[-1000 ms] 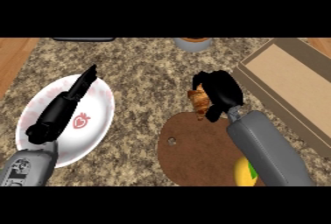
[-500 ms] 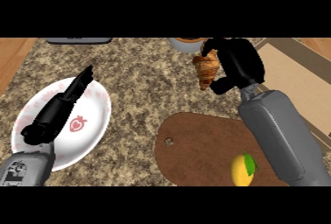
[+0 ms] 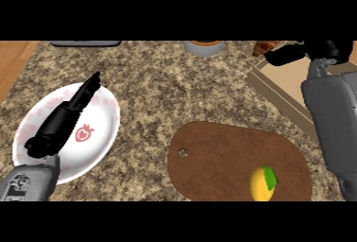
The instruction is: Pick the croissant from the cutting board and place it in the cardboard box
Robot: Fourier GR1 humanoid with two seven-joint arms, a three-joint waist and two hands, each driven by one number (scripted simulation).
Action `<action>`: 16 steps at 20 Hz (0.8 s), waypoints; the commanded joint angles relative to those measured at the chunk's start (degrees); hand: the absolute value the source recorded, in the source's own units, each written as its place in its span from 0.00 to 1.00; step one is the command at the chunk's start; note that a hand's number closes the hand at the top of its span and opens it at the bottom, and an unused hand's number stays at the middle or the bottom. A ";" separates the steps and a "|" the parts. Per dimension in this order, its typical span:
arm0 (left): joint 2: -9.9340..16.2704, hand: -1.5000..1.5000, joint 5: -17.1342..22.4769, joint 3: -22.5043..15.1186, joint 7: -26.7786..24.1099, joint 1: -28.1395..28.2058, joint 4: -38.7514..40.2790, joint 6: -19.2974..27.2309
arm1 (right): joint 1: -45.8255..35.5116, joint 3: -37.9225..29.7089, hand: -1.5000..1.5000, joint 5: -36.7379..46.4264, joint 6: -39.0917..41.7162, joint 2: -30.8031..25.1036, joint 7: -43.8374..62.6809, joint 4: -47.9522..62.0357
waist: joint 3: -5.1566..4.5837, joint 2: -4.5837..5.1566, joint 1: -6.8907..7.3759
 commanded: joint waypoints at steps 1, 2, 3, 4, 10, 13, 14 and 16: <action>0.13 0.50 0.91 0.47 1.38 -1.48 0.45 -1.50 | -4.49 -6.83 1.00 -1.75 -2.62 -4.79 -3.53 10.07 | 0.02 0.27 0.68; 0.70 0.50 0.52 0.70 -0.49 -1.51 0.36 -1.77 | -2.48 -7.72 1.00 -2.15 -3.04 -5.74 -4.21 10.33 | 0.02 0.21 0.44; -0.29 0.50 0.63 0.53 3.22 -2.56 -1.04 -1.19 | -0.61 -7.28 1.00 -2.21 -3.56 -5.00 -4.34 8.92 | 0.02 0.03 0.16; 0.92 0.50 1.57 1.61 2.15 -1.97 -0.62 -2.29 | -5.01 -9.15 1.00 -1.84 -4.82 -8.17 -7.92 17.09 | 0.03 0.34 1.00; -1.60 0.50 -0.27 -0.40 3.52 -2.64 -1.02 -0.37 | -5.35 -8.31 1.00 -1.04 6.19 -16.41 -13.10 29.00 | 0.05 0.48 1.04; -0.02 0.50 1.10 0.36 3.38 -1.62 -2.97 -2.43 | -6.48 -8.49 1.00 -1.43 11.48 -17.71 -13.82 35.89 | 0.08 0.61 2.07; -1.13 0.50 -1.20 -0.24 1.01 -3.31 0.51 -0.52 | -7.85 -8.83 1.00 -1.38 13.11 -20.56 -16.62 38.25 | 0.05 0.87 1.54; -1.86 0.50 -1.13 -0.17 0.65 -2.18 1.48 -0.34 | -8.22 -8.76 1.00 -1.02 13.09 -21.02 -19.37 41.76 | 0.05 0.70 1.43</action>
